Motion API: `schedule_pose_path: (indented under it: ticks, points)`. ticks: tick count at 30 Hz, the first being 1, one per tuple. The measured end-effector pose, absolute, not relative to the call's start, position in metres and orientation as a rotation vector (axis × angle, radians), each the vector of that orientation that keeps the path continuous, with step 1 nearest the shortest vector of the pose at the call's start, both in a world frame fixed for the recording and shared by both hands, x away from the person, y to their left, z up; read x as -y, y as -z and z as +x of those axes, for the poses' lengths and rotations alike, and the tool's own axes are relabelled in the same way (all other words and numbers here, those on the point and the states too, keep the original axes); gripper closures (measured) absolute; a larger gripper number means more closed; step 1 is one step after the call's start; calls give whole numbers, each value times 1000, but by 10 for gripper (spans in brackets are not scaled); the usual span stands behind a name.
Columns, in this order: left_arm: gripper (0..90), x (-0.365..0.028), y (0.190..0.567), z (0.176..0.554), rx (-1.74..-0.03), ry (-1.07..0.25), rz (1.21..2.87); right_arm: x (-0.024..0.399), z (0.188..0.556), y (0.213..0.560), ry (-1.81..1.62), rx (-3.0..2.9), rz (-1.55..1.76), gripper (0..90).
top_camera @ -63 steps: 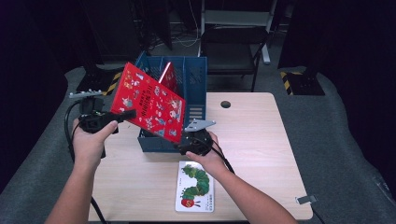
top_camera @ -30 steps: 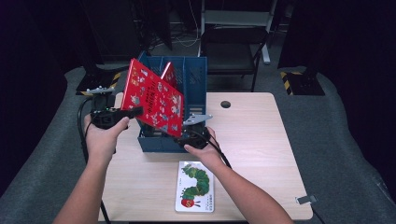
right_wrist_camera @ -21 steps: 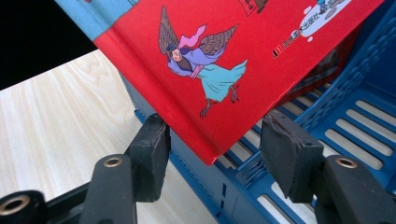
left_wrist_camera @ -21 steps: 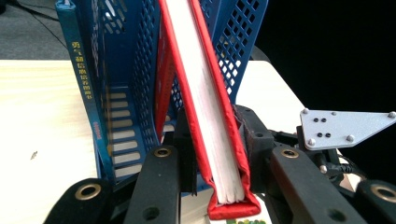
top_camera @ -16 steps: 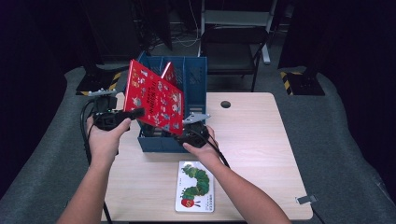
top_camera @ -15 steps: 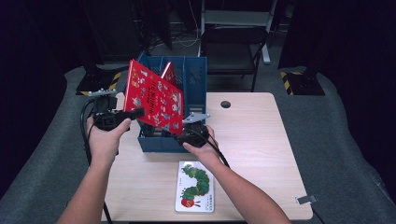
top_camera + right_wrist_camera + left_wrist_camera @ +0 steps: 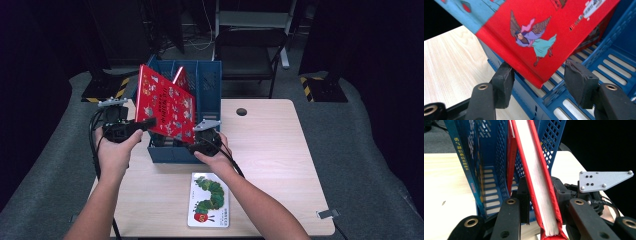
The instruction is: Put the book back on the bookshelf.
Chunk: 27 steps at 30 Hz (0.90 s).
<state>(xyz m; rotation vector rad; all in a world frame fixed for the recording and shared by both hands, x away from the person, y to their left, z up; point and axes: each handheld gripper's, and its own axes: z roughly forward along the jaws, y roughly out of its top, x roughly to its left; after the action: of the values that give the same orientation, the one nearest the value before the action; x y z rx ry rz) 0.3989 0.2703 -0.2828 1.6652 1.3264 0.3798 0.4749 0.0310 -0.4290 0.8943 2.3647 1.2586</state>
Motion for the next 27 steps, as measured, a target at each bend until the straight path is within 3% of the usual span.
schedule_pose_path:
  ticks: [27]
  points:
    - [736, -262, 296, 398, -1330, -399, 1694, -47, 483, 420, -1257, -2370, 870, 455]
